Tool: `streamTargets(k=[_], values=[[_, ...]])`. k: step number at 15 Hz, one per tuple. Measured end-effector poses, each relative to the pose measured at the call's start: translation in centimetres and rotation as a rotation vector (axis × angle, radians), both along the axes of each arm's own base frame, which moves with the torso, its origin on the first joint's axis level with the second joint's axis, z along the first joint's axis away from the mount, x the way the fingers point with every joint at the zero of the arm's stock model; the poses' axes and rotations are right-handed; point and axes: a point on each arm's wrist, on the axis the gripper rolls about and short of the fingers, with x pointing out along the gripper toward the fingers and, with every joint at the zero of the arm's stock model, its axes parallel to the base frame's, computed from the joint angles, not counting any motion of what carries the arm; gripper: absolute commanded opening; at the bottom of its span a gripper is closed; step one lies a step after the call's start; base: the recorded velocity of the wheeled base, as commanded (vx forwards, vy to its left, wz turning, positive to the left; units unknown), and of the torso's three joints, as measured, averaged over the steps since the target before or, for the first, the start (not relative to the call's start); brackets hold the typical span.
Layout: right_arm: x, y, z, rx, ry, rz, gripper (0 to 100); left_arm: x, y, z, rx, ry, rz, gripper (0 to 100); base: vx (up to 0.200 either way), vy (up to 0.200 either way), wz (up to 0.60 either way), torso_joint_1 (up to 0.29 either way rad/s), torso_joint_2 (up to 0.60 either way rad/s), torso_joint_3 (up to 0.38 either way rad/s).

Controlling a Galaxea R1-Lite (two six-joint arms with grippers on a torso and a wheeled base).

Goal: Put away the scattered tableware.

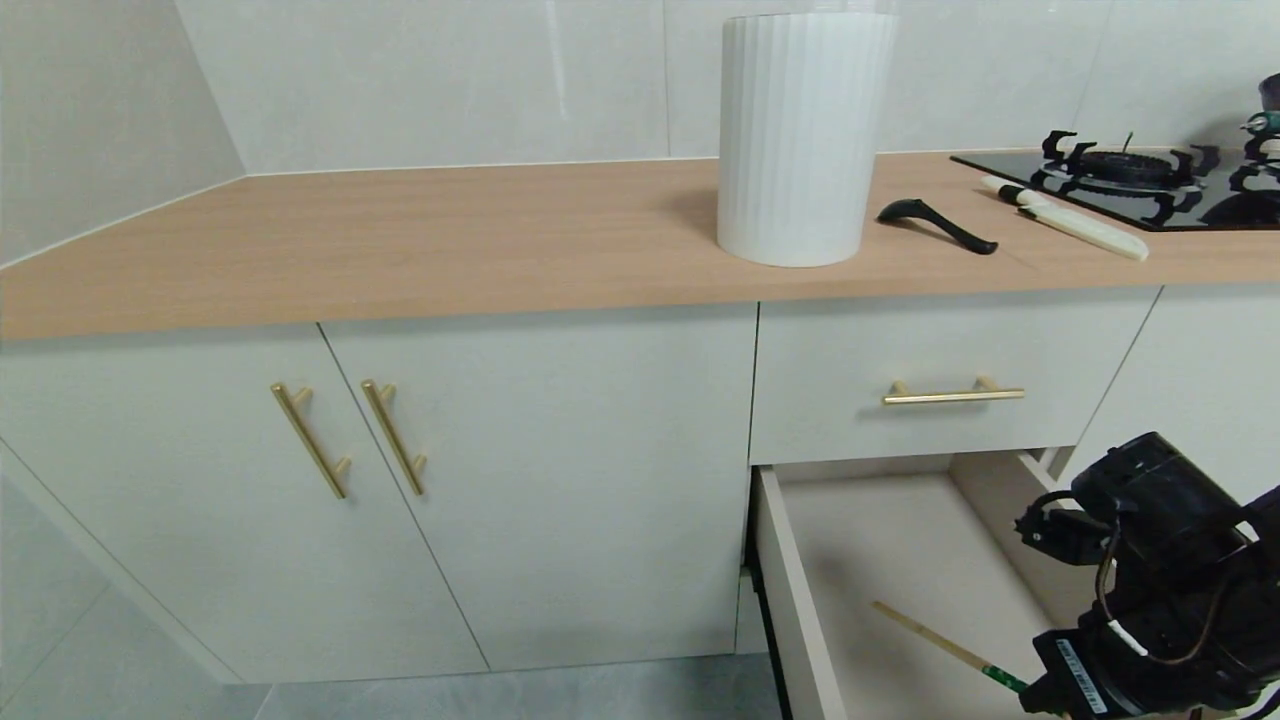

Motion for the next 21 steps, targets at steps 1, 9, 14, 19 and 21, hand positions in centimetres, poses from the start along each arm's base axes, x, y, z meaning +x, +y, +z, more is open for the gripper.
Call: streamTargets(k=[1, 9, 14, 19, 21], values=[[0.0, 0.0, 0.0, 0.0, 0.0, 0.0, 0, 0.0, 0.0, 0.0, 0.0, 0.0, 0.001, 100, 0.0, 0.0, 0.0, -0.036, 0.12, 0.051], [2.1, 0.7, 1.2, 0.029, -0.19, -0.001, 0, 0.0, 0.0, 0.0, 0.0, 0.0, 0.001, 100, 0.0, 0.0, 0.0, -0.004, 0.02, 0.01], [7.5, 2.6, 0.3, -0.043, -0.228, -0.035, 0, 0.0, 0.0, 0.0, 0.0, 0.0, 0.0, 100, 0.0, 0.0, 0.0, 0.0, 0.0, 0.0], [11.0, 4.7, -5.5, -0.112, -0.113, -0.016, 0, 0.0, 0.0, 0.0, 0.0, 0.0, 0.001, 100, 0.0, 0.0, 0.0, 0.0, 0.0, 0.0], [11.8, 5.4, -7.5, -0.118, -0.107, -0.005, 0, 0.0, 0.0, 0.0, 0.0, 0.0, 0.001, 100, 0.0, 0.0, 0.0, 0.0, 0.0, 0.0]])
